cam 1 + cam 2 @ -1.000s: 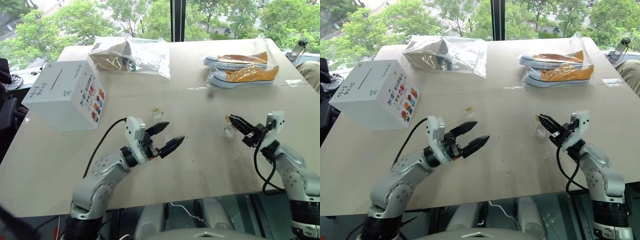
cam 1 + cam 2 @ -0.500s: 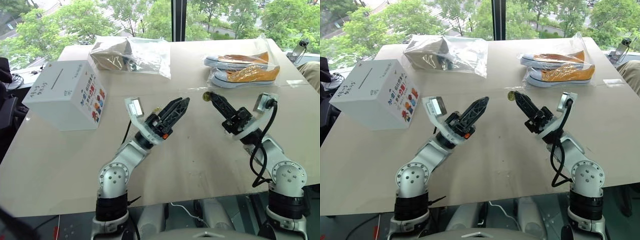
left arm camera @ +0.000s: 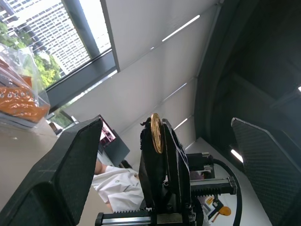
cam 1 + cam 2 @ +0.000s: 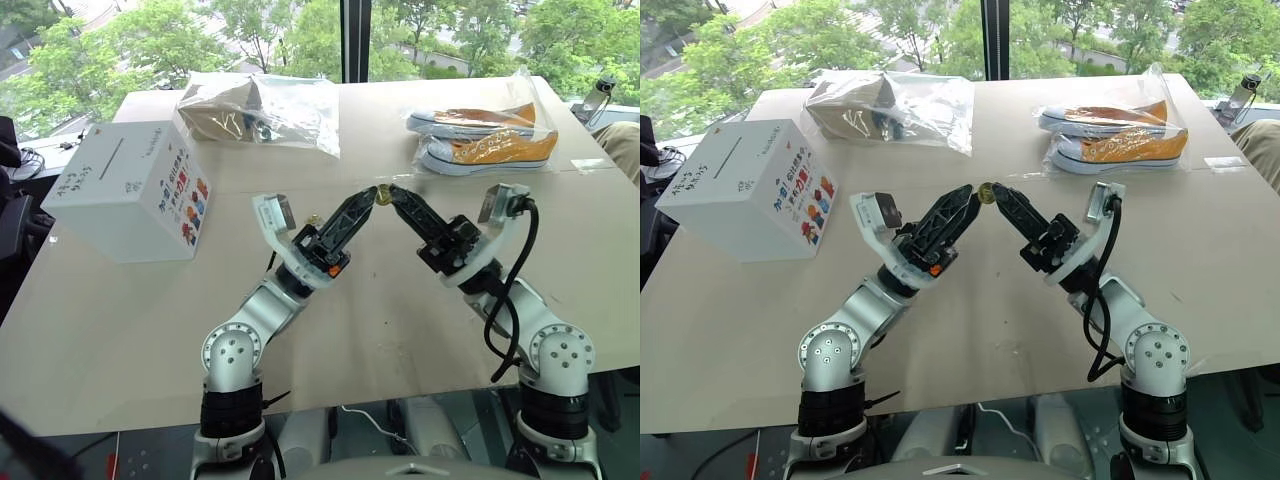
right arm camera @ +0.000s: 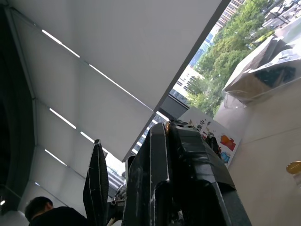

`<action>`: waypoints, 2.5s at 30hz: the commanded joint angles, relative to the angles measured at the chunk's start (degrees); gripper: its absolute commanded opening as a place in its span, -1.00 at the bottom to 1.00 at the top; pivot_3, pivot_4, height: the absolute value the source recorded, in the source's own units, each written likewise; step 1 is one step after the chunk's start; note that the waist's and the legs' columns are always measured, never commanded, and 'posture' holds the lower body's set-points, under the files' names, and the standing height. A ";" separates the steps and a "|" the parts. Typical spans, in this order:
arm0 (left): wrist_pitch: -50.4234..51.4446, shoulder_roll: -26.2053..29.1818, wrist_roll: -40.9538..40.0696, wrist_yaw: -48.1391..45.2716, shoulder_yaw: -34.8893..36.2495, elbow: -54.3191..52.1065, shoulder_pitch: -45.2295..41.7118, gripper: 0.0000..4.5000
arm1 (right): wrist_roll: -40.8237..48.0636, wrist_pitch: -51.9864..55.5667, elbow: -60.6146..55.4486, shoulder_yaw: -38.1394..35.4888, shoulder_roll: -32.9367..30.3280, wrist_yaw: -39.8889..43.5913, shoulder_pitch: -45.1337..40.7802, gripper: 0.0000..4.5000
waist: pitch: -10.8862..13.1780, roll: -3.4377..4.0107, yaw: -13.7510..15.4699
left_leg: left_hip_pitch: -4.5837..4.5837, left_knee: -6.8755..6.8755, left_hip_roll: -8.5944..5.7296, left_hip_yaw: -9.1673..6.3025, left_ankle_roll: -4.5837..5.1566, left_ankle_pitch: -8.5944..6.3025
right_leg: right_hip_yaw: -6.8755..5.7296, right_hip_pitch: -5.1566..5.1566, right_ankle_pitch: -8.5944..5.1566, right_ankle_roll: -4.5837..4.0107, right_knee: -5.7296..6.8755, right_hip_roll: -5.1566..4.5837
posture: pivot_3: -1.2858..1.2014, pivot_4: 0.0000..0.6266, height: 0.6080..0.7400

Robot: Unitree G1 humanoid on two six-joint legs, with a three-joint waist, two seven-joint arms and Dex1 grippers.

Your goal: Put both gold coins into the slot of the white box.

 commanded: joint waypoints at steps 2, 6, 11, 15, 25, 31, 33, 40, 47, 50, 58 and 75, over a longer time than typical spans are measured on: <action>0.35 0.17 -1.99 -0.33 -0.27 -1.17 -0.24 1.00 | 1.60 -1.04 -2.51 0.50 -0.22 1.08 -1.33 -0.95 | 0.00 0.00 -0.02 | 0.00 0.00 0.00 0.00 0.03 -0.01 | 0.00 0.00 0.00 0.00 -0.04 0.00 | 0.03 -0.52 1.00; -0.02 -0.02 -2.21 -0.57 -0.05 -1.33 -0.39 0.52 | 1.55 -1.32 -2.54 0.70 -0.56 1.21 -1.15 -1.00 | 0.00 0.00 0.01 | -0.03 -0.01 0.00 0.00 0.05 -0.03 | -0.01 0.00 0.02 -0.03 -0.10 0.00 | 0.03 -0.52 1.00; -0.10 -0.10 -1.24 -1.05 -0.77 -1.43 -0.68 -0.50 | 1.76 -1.12 -2.74 1.14 -1.36 1.48 -0.89 -1.00 | 0.00 0.00 0.01 | -0.07 -0.02 0.00 0.00 0.11 -0.06 | -0.01 0.00 0.05 -0.08 -0.21 0.00 | 0.03 -0.52 1.00; -0.51 -1.09 -1.80 -0.83 -0.75 -0.49 -1.21 -0.96 | 2.42 -0.70 -3.88 1.66 -2.61 1.23 -0.15 -1.00 | 0.00 0.00 0.04 | -0.11 -0.02 0.00 0.00 0.14 -0.09 | -0.01 0.00 0.05 -0.08 -0.29 0.00 | 0.03 -0.52 1.00; -1.68 -1.20 -0.90 0.22 -0.30 -0.66 -1.20 -1.00 | 2.09 -2.27 -4.52 1.72 -3.34 0.76 0.40 -0.60 | 0.00 0.00 0.05 | -0.14 -0.03 0.01 0.00 0.21 -0.13 | -0.02 0.00 0.05 -0.07 -0.38 0.00 | 0.03 -0.52 1.00; -2.53 -0.30 -1.30 2.22 0.80 -2.15 -0.57 -1.00 | 1.13 -3.90 -3.19 -0.13 -3.32 -0.21 -0.04 0.55 | 0.00 0.00 0.07 | -0.16 -0.03 0.01 0.00 0.22 -0.13 | -0.02 0.00 0.05 -0.06 -0.40 -0.01 | 0.03 -0.52 1.00; -2.98 0.76 -2.14 3.91 2.43 -2.87 -0.41 -1.00 | 0.01 -3.64 -2.27 -1.75 -5.93 1.54 -0.33 0.74 | 0.00 0.01 0.07 | -0.16 -0.03 0.01 0.00 0.22 -0.13 | -0.02 0.00 0.05 -0.06 -0.40 -0.01 | 0.03 -0.52 1.00; -2.63 14.88 3.33 11.00 9.08 -8.61 -4.81 -1.00 | -16.41 -4.19 0.50 -1.68 -21.28 18.23 -3.42 0.74 | 0.05 0.01 0.09 | -0.16 -0.04 0.01 0.01 0.23 -0.13 | -0.06 -0.01 0.05 -0.06 -0.42 0.01 | 0.03 -0.52 1.00; 3.06 32.04 21.61 35.50 14.52 -7.13 -17.20 -1.00 | -32.01 -10.76 5.27 2.68 -26.28 33.21 -11.49 0.74 | 0.19 -0.08 0.01 | -0.09 -0.14 0.04 0.02 0.22 -0.14 | -0.02 0.00 -0.01 0.09 -0.43 0.02 | 0.03 -0.52 1.00; 10.70 36.38 23.49 43.39 15.51 -7.06 -21.89 -1.00 | -34.63 -12.54 8.09 3.56 -24.64 36.71 -16.12 0.74 | 0.23 -0.13 0.12 | -0.19 -0.14 0.03 0.01 0.21 -0.14 | -0.04 -0.09 0.10 0.05 -0.45 -0.04 | 0.03 -0.52 1.00; 32.77 45.38 25.97 50.84 20.46 -4.39 -28.24 -1.00 | -38.76 -16.65 16.02 3.46 -20.55 45.27 -22.36 0.74 | 0.26 -0.18 0.30 | -0.29 -0.32 -0.07 -0.12 -0.09 -0.01 | -0.18 -0.19 0.07 0.15 -0.47 -0.20 | 0.03 -0.52 1.00; 42.19 45.52 37.19 43.66 24.05 -1.95 -29.24 -1.00 | -42.33 -18.65 19.41 2.25 -17.53 49.69 -25.51 0.74 | 0.26 -0.18 0.13 | -0.85 -0.29 -0.23 -0.13 -0.26 0.00 | -0.15 -0.82 0.09 0.15 -0.32 -0.55 | 0.03 -0.52 1.00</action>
